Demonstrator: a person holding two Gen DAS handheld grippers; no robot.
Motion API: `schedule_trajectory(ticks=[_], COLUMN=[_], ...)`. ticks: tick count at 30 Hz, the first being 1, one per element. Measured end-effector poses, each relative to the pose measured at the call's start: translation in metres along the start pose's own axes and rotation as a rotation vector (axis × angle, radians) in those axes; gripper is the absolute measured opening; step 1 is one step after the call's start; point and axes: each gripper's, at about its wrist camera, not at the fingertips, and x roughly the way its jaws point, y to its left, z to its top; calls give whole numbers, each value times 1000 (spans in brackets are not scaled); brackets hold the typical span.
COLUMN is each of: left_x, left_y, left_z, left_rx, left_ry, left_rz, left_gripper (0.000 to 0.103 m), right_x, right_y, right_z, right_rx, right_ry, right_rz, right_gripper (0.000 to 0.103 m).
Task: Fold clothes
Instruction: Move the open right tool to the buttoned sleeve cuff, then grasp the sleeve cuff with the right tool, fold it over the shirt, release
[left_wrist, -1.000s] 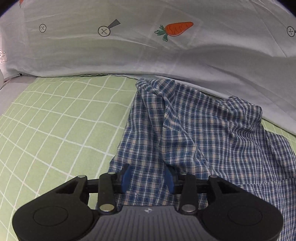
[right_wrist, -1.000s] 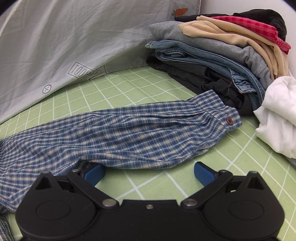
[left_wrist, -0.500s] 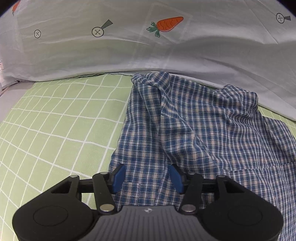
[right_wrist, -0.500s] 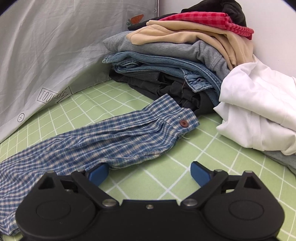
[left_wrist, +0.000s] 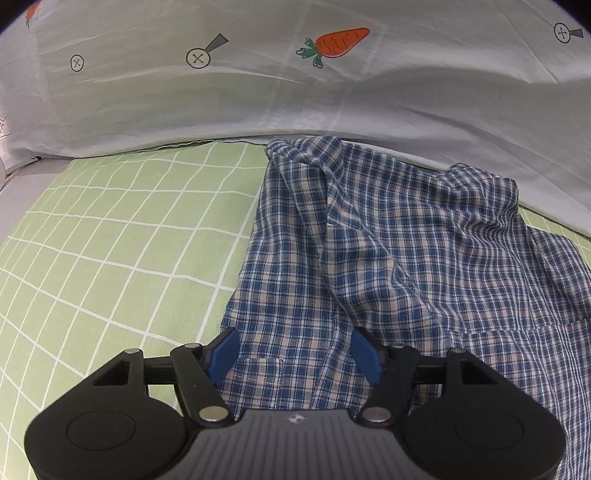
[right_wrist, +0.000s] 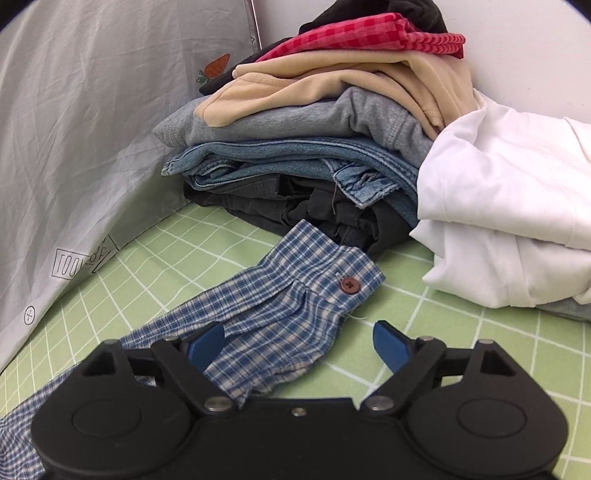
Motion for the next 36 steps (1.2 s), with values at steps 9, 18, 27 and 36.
schedule_trajectory(ticks=[9,18,27,36], left_x=[-3,-17,-37,-52], left_y=[2,9,18,29], left_z=[-1,-13,-38,-50], left_rx=[-16,-82,-91,-109], left_ry=[11,17,37,45], left_rz=[-9,-48,-58,-54], left_gripper=[69,69,69,69], right_x=[12,-7,-60,-154], right_y=[14,39,160,242], right_z=[0,-13,-68,-137], right_rx=[-51,58,-129,-598], right_ry=[5,113,270,315], right_rz=[-7,289,707,987], right_gripper=[14,3,2,28])
